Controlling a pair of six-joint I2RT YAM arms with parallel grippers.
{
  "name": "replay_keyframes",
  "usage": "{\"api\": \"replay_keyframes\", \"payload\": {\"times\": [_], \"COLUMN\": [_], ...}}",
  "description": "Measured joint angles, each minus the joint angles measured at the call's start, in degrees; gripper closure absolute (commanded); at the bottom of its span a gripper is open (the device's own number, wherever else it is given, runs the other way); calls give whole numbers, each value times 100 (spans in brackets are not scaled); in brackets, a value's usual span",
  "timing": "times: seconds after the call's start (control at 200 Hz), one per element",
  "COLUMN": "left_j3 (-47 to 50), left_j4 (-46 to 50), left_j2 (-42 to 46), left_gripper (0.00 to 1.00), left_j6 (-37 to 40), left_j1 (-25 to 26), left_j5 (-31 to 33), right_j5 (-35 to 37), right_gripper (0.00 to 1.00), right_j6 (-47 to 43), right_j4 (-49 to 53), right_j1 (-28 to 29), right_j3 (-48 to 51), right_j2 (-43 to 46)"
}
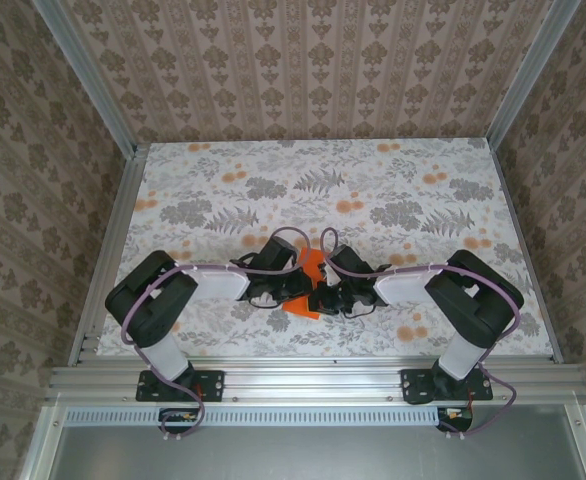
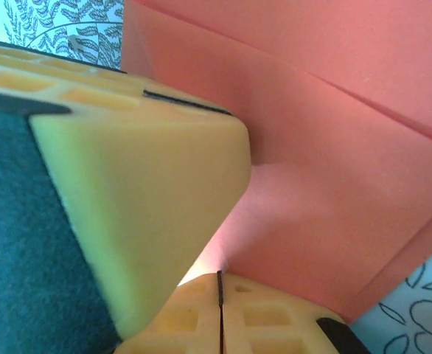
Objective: Fold a paper plane with a square sheet of paper (pick it up from the middle)
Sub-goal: Fold the triangle a second time at the center of the table.
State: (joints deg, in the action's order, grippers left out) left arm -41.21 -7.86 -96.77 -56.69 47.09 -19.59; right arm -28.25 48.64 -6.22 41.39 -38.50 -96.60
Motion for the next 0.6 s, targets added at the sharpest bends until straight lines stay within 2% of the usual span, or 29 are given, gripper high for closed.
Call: {"api": "replay_keyframes", "payload": {"times": [0.6], "left_j3": [9], "left_j4": [-35], "left_j2": [9], "left_gripper": [82], "left_j6": [437], "left_j1": [-603], "left_j5": [-17], "right_j5": [39], "right_gripper": [92], "right_j6": [0], "right_j4": [-98], "right_j1": [0], "right_j3": [33], "right_j2": [0]}}
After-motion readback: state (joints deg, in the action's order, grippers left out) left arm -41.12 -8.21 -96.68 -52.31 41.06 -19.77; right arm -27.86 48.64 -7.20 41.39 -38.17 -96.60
